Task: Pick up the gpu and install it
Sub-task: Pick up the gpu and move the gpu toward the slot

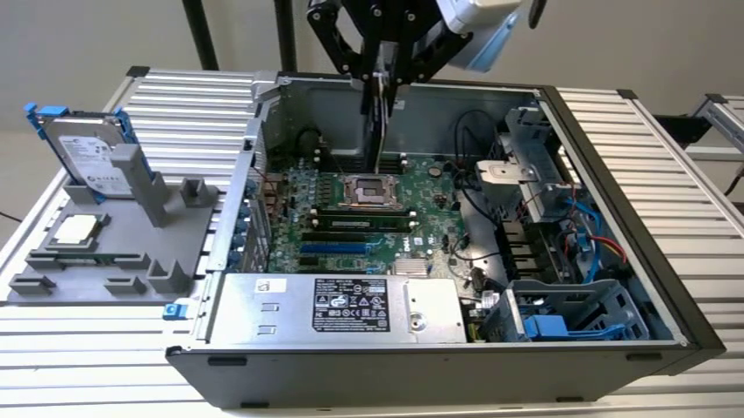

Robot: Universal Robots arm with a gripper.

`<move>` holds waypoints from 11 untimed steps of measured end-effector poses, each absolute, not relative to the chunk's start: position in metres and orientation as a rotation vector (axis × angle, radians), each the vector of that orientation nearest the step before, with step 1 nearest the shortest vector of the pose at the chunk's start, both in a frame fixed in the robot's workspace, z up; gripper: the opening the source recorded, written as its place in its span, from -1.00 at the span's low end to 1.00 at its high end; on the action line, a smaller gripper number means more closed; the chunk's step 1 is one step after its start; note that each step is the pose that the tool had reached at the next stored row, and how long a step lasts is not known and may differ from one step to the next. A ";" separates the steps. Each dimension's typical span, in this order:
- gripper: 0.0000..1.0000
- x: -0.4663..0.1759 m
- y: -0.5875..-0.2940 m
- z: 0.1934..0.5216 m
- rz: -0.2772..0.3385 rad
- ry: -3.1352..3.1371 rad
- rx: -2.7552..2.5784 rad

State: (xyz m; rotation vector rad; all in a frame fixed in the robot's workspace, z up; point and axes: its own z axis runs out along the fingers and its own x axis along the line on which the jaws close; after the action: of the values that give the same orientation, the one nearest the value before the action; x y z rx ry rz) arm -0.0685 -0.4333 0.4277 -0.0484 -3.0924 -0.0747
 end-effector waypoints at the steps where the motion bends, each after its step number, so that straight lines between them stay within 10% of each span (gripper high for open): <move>1: -1.00 -0.067 -0.433 0.428 -0.075 -3.092 -0.047; 11: -1.00 -0.053 -0.433 0.428 -0.075 -3.092 -0.040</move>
State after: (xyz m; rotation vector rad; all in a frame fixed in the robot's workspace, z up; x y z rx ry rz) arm -0.0531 -0.4333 0.4277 -0.0403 -3.0924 -0.0745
